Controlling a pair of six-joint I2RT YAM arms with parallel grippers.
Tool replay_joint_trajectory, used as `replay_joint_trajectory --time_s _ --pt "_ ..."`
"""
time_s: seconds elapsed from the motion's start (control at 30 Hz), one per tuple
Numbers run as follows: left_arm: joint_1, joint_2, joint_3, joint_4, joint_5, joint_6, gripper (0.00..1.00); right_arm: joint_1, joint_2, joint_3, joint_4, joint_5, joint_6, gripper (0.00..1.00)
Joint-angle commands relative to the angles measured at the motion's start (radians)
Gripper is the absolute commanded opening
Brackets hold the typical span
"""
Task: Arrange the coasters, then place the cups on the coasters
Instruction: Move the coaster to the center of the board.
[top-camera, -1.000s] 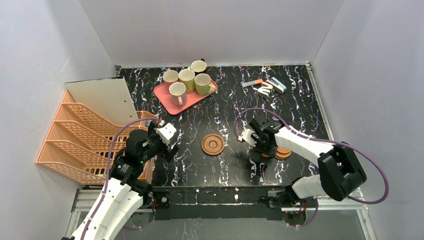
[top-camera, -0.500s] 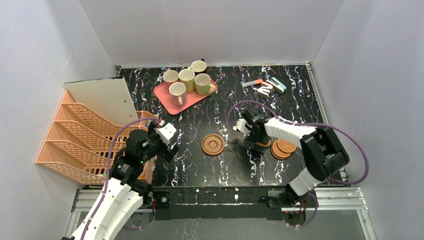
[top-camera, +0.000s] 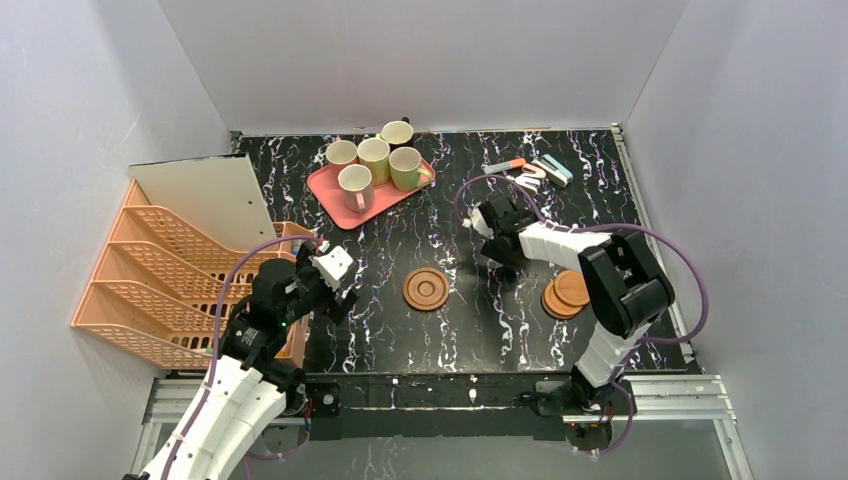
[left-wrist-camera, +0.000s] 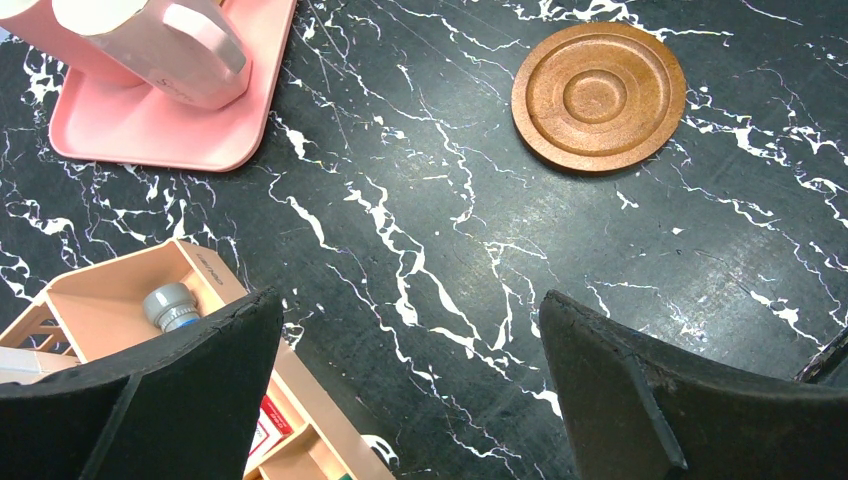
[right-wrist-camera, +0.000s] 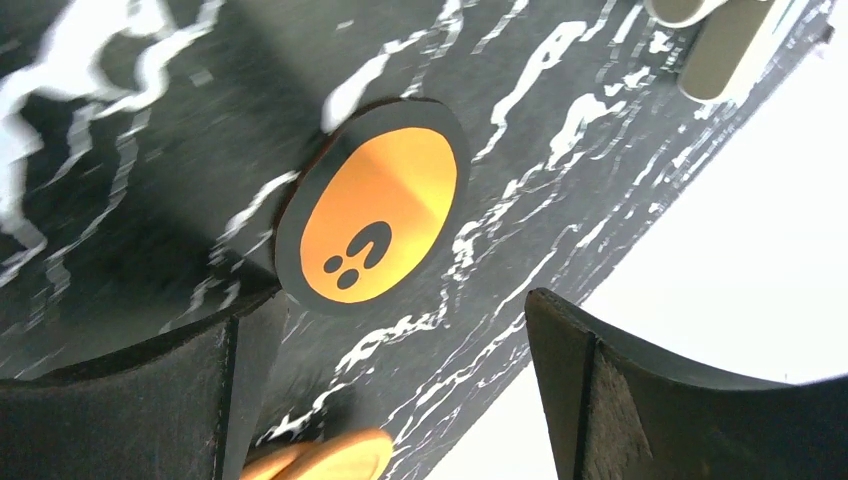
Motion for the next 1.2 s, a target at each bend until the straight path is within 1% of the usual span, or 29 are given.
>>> replay_joint_trajectory --time_s 0.0,0.07,0.13,0.23,0.33,0.4,0.5,0.57,0.63,0.8,1.17 --pt "0.007 0.007 -0.003 -0.013 0.022 0.008 0.98 -0.046 0.071 0.048 0.105 0.052 0.047 0.99" --pt "0.007 0.006 -0.003 -0.014 0.022 0.008 0.98 -0.059 0.065 0.051 0.101 0.053 0.063 0.99" --pt "0.007 0.007 -0.003 -0.013 0.022 0.008 0.98 -0.068 0.026 0.045 0.080 0.033 0.084 0.99" --pt "0.007 0.009 -0.003 -0.015 0.024 0.008 0.98 -0.082 -0.100 0.035 0.017 -0.065 0.121 0.99" --pt "0.007 0.011 -0.004 -0.015 0.027 0.009 0.98 -0.110 -0.243 0.008 -0.022 -0.121 0.130 0.99" --pt "0.007 0.013 -0.003 -0.015 0.025 0.009 0.98 -0.132 -0.303 -0.010 -0.056 -0.127 0.137 0.99" --pt "0.007 0.015 -0.002 -0.016 0.025 0.010 0.98 -0.168 -0.368 -0.069 -0.063 -0.135 0.125 0.99" --pt "0.007 0.017 -0.002 -0.015 0.027 0.010 0.98 -0.178 -0.379 -0.122 -0.047 -0.117 0.104 0.99" --pt "0.007 0.017 -0.002 -0.015 0.027 0.010 0.98 -0.182 -0.373 -0.167 -0.014 -0.049 0.083 0.99" --pt "0.007 0.009 -0.003 -0.016 0.027 0.011 0.98 -0.196 -0.328 -0.186 -0.016 0.034 0.085 0.99" --pt "0.007 0.011 -0.002 -0.018 0.028 0.010 0.98 -0.222 -0.334 -0.212 -0.043 0.060 0.092 0.99"
